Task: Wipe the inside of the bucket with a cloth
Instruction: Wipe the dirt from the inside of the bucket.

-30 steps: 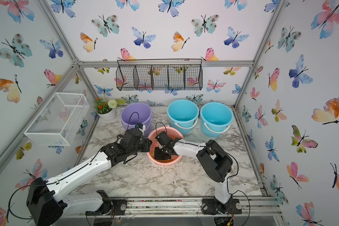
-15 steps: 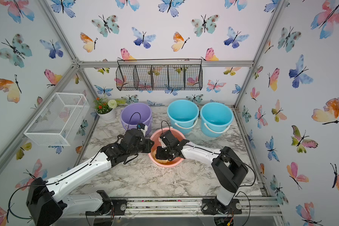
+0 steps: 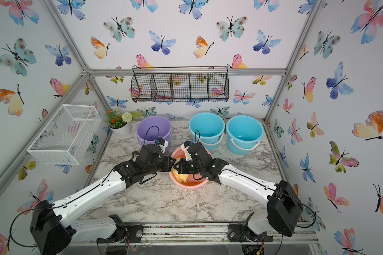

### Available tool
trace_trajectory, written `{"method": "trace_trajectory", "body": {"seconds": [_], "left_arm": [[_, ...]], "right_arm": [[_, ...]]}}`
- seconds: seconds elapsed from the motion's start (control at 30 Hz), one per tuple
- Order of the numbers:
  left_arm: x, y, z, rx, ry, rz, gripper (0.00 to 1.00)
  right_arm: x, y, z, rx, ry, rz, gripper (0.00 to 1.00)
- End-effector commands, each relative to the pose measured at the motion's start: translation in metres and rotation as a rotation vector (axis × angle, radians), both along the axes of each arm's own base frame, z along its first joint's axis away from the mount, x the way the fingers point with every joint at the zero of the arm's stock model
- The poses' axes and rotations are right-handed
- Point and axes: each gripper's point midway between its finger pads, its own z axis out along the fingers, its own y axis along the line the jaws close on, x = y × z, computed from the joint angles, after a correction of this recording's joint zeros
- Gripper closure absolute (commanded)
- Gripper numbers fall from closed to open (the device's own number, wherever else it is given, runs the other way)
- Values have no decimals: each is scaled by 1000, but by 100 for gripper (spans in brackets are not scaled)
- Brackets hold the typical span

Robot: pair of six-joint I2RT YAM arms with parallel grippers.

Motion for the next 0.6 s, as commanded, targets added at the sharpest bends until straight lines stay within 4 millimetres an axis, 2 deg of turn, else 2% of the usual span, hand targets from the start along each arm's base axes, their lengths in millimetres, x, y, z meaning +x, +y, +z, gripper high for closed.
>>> {"method": "trace_trajectory", "body": {"seconds": [0.0,0.13,0.37,0.57], "left_arm": [[-4,-5,11,-40,-4,-25,100],[-3,-6,13,-40,-5,-23,100],[-1,-8,15,-40,-9,-25,100],[-1,-10,19,-45,-13,-39,100]], "right_arm": [[14,6,9,13,-89,-17,98],[11,0,-10,-70,-83,11,98],[-3,-23,-59,-240,-33,59,98],[-16,-25,-104,-382,65,167,98]]}}
